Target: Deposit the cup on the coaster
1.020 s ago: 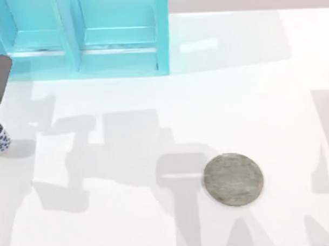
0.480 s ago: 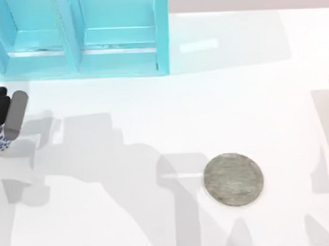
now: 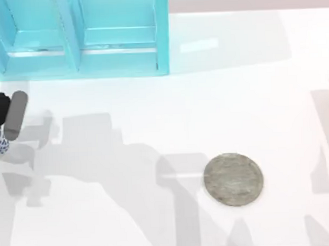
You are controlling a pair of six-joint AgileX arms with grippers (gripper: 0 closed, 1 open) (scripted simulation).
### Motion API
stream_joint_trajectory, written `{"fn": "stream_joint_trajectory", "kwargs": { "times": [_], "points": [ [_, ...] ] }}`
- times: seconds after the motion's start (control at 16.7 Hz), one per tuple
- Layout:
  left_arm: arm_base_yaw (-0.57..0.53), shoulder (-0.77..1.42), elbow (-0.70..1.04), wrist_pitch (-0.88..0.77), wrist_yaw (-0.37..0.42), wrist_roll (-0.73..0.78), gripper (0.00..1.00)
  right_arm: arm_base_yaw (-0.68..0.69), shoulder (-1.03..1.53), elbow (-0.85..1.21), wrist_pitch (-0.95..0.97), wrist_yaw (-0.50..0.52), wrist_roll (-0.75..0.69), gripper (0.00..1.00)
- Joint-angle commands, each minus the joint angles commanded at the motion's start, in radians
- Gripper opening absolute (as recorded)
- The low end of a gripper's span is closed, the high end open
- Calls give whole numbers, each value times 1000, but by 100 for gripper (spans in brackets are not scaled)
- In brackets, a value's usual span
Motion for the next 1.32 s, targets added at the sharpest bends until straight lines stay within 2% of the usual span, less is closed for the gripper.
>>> {"fn": "stream_joint_trajectory", "kwargs": {
  "times": [0.42,1.08,1.32],
  "points": [
    [0,0,0,0,0,0,2,0,0,0,0,0,0,100],
    [-6,2,5,-3,0,-6,0,0,0,0,0,0,0,100],
    [-56,45,77,-44,0,-124,0,0,0,0,0,0,0,100]
  ]
}}
